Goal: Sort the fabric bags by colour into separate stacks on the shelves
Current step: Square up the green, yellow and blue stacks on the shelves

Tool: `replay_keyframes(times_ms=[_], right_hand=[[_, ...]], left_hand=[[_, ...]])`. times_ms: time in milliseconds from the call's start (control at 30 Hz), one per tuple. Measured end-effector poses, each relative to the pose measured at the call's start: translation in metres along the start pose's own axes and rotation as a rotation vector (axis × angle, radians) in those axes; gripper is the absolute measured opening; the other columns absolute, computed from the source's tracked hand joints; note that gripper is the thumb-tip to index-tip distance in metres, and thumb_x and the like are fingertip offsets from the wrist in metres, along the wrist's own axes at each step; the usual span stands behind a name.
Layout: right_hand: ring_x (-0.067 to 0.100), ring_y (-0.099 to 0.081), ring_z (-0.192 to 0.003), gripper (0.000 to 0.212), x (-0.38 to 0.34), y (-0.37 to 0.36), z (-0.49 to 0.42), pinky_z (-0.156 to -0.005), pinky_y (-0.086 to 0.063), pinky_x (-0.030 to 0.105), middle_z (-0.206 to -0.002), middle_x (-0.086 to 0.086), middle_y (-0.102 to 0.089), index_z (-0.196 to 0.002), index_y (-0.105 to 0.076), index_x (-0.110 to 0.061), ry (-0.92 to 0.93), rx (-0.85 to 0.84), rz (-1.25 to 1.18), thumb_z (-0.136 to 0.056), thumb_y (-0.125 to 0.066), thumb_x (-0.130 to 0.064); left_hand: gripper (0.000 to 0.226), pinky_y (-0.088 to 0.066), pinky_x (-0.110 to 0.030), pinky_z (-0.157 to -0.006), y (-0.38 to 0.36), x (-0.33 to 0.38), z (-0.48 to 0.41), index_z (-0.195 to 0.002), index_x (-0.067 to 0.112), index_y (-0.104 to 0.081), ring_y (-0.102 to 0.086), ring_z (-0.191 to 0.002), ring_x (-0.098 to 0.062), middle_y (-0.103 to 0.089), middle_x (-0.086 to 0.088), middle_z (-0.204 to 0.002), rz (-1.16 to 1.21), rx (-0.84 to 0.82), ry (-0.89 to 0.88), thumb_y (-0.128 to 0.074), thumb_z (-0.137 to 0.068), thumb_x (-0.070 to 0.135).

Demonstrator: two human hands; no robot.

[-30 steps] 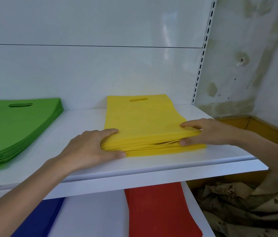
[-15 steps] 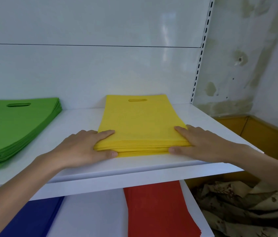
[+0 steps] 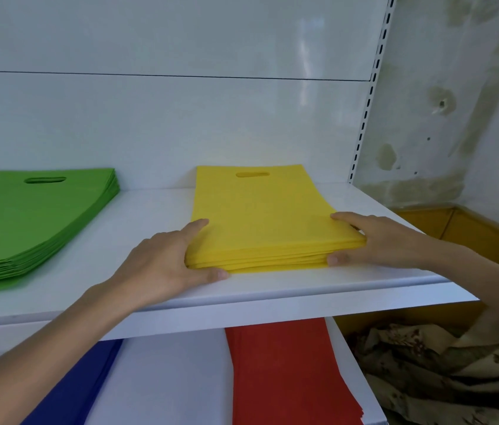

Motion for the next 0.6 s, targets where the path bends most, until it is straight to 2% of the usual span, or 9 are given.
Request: replay_keyframes(times_ms=[33,133,200,333,467,533,600], right_hand=[[0.018,-0.033,-0.133,0.106,0.0,0.0,-0.001,-0.104,-0.032,0.031,-0.149,-0.003,-0.032,-0.144,-0.022,-0.037,0.001,0.004,-0.04,-0.052,-0.063,-0.068],[0.017,-0.032,-0.135,0.112,-0.002,-0.002,-0.001,-0.103,-0.032,0.029,-0.15,-0.006,-0.029,-0.144,-0.022,-0.038,0.011,0.003,-0.078,-0.045,-0.064,-0.068],[0.017,-0.031,-0.135,0.115,-0.002,-0.003,0.0,-0.104,-0.032,0.03,-0.15,-0.007,-0.028,-0.144,-0.023,-0.038,0.01,0.007,-0.094,-0.042,-0.064,-0.069],[0.016,-0.039,-0.129,0.107,0.003,-0.001,-0.004,-0.097,-0.036,0.027,-0.146,-0.006,-0.036,-0.141,-0.033,-0.036,0.006,0.07,-0.151,-0.043,-0.065,-0.066],[0.016,-0.043,-0.123,0.101,0.007,0.0,-0.008,-0.089,-0.035,0.024,-0.141,-0.005,-0.042,-0.138,-0.038,-0.033,0.017,0.115,-0.125,-0.046,-0.063,-0.065],[0.015,-0.044,-0.123,0.103,0.009,0.002,-0.008,-0.089,-0.035,0.024,-0.141,-0.004,-0.043,-0.138,-0.037,-0.036,0.019,0.101,-0.13,-0.044,-0.063,-0.067],[0.011,-0.044,-0.118,0.101,0.009,0.004,-0.005,-0.089,-0.037,0.025,-0.138,-0.003,-0.045,-0.136,-0.038,-0.039,0.029,0.08,-0.136,-0.043,-0.064,-0.068]], left_hand=[[0.089,-0.037,-0.027,-0.079,-0.001,0.001,0.0,-0.146,0.039,-0.013,-0.048,-0.113,-0.019,-0.051,0.003,-0.115,0.004,-0.002,-0.006,-0.058,-0.074,0.064],[0.085,-0.039,-0.027,-0.093,-0.004,0.001,0.0,-0.146,0.035,-0.015,-0.044,-0.122,-0.017,-0.045,0.003,-0.139,0.106,-0.016,-0.029,-0.062,-0.078,0.054],[0.085,-0.04,-0.026,-0.093,-0.003,0.001,-0.001,-0.146,0.035,-0.015,-0.046,-0.12,-0.018,-0.044,0.003,-0.14,0.122,-0.015,-0.04,-0.062,-0.077,0.055],[0.085,-0.039,-0.031,-0.096,-0.003,0.002,-0.012,-0.146,0.038,-0.015,-0.042,-0.127,-0.023,-0.043,-0.001,-0.143,0.014,-0.035,-0.01,-0.052,-0.075,0.066],[0.084,-0.036,-0.03,-0.082,-0.002,0.002,-0.018,-0.141,0.044,-0.026,-0.048,-0.119,-0.024,-0.054,-0.002,-0.131,-0.08,0.013,-0.006,-0.044,-0.066,0.076],[0.091,-0.036,-0.03,-0.087,0.001,0.001,-0.016,-0.14,0.046,-0.027,-0.046,-0.123,-0.022,-0.05,0.004,-0.137,-0.139,0.005,-0.014,-0.043,-0.059,0.086],[0.102,-0.034,-0.029,-0.096,0.006,0.0,-0.012,-0.138,0.047,-0.03,-0.041,-0.128,-0.018,-0.043,0.008,-0.142,-0.198,0.031,-0.041,-0.034,-0.048,0.096]])
Point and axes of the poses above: each hand's wrist, its own z-axis away from the middle knuckle, its own y-axis out of the back of the hand, x = y × z, the point moved 3 cm from there along -z, towards the middle knuckle
